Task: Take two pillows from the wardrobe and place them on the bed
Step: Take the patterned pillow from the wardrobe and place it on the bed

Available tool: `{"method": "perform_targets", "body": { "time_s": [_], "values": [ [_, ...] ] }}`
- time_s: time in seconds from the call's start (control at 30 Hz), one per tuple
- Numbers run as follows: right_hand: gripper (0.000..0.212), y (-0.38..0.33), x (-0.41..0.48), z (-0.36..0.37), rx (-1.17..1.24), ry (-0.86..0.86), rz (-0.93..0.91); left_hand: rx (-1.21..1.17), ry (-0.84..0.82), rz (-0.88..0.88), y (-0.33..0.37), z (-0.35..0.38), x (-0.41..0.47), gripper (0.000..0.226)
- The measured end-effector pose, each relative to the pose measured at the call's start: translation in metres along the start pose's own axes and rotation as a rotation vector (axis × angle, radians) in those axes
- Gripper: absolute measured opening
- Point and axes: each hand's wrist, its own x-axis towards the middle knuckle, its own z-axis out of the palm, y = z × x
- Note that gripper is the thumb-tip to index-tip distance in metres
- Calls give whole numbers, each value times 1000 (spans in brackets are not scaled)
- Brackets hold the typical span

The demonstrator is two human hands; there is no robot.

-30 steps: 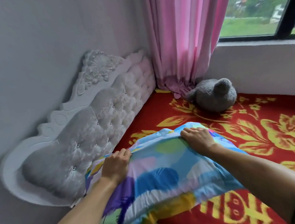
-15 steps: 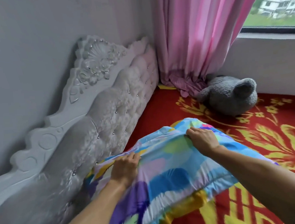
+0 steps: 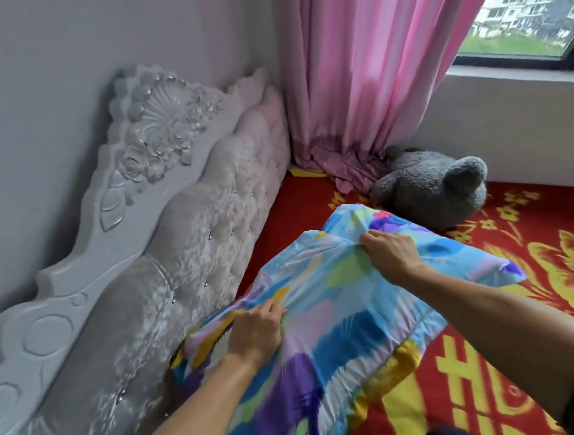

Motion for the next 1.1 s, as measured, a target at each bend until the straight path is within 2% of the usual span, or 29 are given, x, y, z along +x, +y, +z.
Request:
{"method": "perform_targets", "body": {
  "time_s": [0.13,0.23,0.3,0.47,0.67,0.87,1.0,1.1],
  "values": [
    [9,12,34,1,-21,-22,-14,-36,-35,-47,0,-2,29,8],
    [12,25,71,5,-34,-30,-9,-80,-59,-122,-5,7,62,27],
    [15,37,101,16,-45,-15,-10,-84,-41,-144,-9,16,89,31],
    [18,70,194,64,59,-32,-20,-74,-78,-190,-24,55,171,29],
    [14,118,294,129,103,-41,21,-105,-157,-161,-35,117,273,30],
    [18,143,393,193,235,59,99,-97,-113,-226,-44,183,367,19],
    [16,153,443,237,332,137,155,-178,-51,-348,-58,241,411,23],
    [14,163,465,272,390,208,182,-219,21,-373,-67,285,431,26]
  ]
}}
